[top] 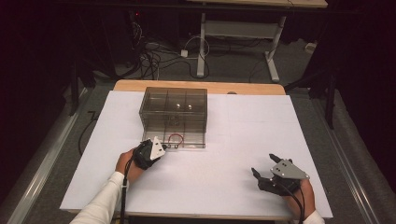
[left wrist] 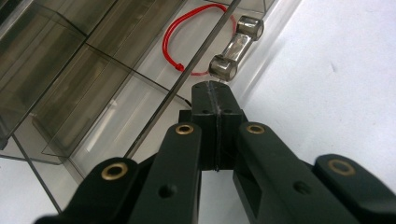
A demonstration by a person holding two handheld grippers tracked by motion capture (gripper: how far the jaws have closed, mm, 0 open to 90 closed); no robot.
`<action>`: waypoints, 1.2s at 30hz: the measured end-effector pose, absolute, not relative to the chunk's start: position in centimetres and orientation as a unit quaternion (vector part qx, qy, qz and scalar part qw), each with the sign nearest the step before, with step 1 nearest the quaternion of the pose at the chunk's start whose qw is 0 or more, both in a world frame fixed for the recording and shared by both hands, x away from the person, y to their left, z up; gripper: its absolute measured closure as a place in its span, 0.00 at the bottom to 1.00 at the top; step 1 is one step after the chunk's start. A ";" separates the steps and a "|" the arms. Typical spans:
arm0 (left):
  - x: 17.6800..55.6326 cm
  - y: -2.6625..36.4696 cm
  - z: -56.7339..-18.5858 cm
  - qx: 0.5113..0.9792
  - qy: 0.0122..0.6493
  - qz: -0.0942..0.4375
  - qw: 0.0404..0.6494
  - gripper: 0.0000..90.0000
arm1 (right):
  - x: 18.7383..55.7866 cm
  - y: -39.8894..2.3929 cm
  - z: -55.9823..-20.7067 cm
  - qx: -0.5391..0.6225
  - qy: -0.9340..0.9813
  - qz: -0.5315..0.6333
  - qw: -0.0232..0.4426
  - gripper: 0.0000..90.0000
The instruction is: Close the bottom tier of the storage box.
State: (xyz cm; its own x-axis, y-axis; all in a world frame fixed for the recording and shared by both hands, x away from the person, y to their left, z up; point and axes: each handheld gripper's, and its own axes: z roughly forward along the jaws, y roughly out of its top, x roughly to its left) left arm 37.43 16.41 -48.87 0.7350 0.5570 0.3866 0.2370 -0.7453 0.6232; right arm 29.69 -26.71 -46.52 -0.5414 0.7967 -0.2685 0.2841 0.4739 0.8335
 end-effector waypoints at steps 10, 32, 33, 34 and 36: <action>37.5 16.3 -48.9 0.889 0.223 0.288 0.279 0.97 | 29.7 -26.7 -46.5 0.342 0.790 0.382 0.335 0.25; 38.8 16.1 -48.8 0.889 0.224 0.294 0.269 0.97 | 29.7 -26.7 -46.5 0.341 0.791 0.381 0.336 0.25; 38.8 16.1 -48.8 0.889 0.226 0.293 0.270 0.97 | 29.7 -26.7 -46.5 0.341 0.791 0.381 0.336 0.25; 38.9 16.1 -48.8 0.890 0.225 0.293 0.269 0.97 | 29.7 -26.7 -46.6 0.341 0.791 0.381 0.336 0.25; 39.0 16.0 -48.8 0.889 0.225 0.295 0.268 0.97 | 29.7 -26.7 -46.6 0.341 0.791 0.381 0.336 0.25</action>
State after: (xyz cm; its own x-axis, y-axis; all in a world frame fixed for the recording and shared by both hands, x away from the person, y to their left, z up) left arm 38.97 16.05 -48.82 0.7248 0.5582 0.4038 0.2422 -0.7551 0.6092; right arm 29.66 -26.68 -46.56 -0.5420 0.7954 -0.2712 0.2845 0.4773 0.8314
